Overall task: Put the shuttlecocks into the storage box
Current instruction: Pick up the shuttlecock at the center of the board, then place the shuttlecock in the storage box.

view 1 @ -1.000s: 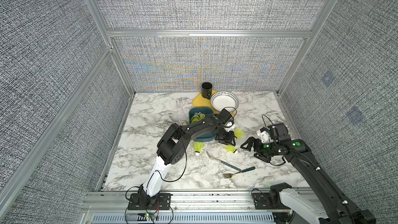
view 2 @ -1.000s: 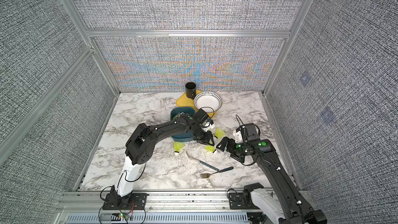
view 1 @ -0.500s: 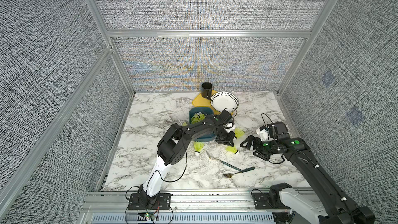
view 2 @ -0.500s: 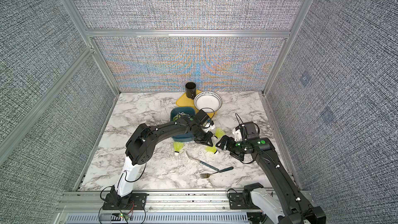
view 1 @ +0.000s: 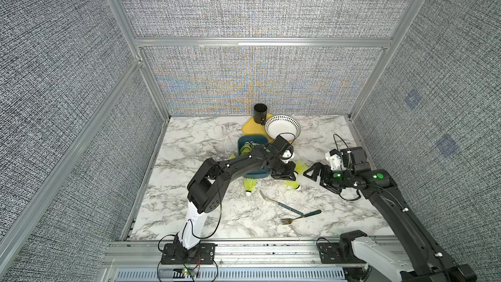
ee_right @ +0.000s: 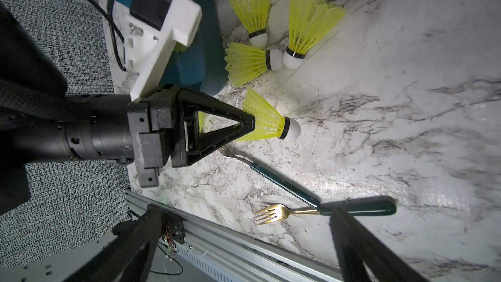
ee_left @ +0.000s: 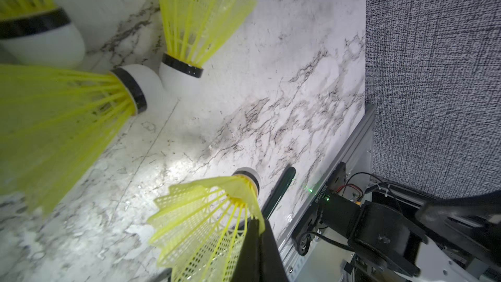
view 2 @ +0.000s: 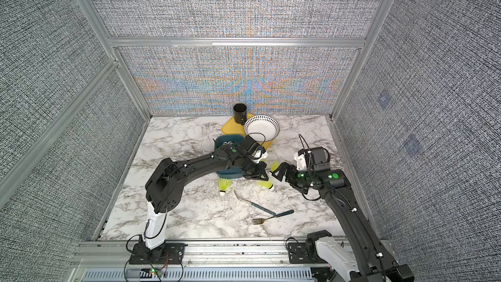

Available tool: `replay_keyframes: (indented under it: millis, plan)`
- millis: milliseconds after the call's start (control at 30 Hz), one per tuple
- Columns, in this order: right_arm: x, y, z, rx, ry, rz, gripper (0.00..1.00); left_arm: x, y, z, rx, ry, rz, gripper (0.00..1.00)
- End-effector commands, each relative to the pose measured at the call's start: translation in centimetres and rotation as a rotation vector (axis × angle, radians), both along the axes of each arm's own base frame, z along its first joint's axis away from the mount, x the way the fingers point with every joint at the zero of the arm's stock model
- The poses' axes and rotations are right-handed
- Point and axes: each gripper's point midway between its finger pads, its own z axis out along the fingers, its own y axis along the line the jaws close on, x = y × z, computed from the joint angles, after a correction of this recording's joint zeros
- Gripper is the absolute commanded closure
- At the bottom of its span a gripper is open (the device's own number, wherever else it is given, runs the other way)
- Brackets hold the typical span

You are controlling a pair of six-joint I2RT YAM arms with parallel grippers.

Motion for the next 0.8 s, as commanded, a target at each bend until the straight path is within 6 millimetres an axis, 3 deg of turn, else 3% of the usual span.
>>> replay_keyframes:
  millis: [0,33,200,400,567,767]
  plan:
    - [1.2,0.2,1.6,-0.002,-0.071,0.009,0.01,1.0,0.1,1.4,-0.026,-0.001,0.106,0.98]
    - [1.5,0.4,2.1,0.006,-0.089,0.017,0.01,1.0,0.4,2.6,-0.042,-0.009,0.134,0.98]
    - [2.9,2.0,5.2,0.080,-0.205,0.088,0.01,1.5,2.6,3.9,-0.040,0.007,0.298,0.98]
    - [3.8,3.6,5.8,0.128,-0.230,0.145,0.01,3.4,6.1,5.6,-0.028,-0.008,0.531,0.98]
    - [4.5,4.8,5.8,0.148,-0.248,0.183,0.01,5.4,11.0,6.7,0.004,-0.023,0.831,0.98]
    - [5.7,6.8,5.4,0.162,-0.253,0.249,0.01,6.5,17.9,6.5,0.049,-0.022,1.283,0.98]
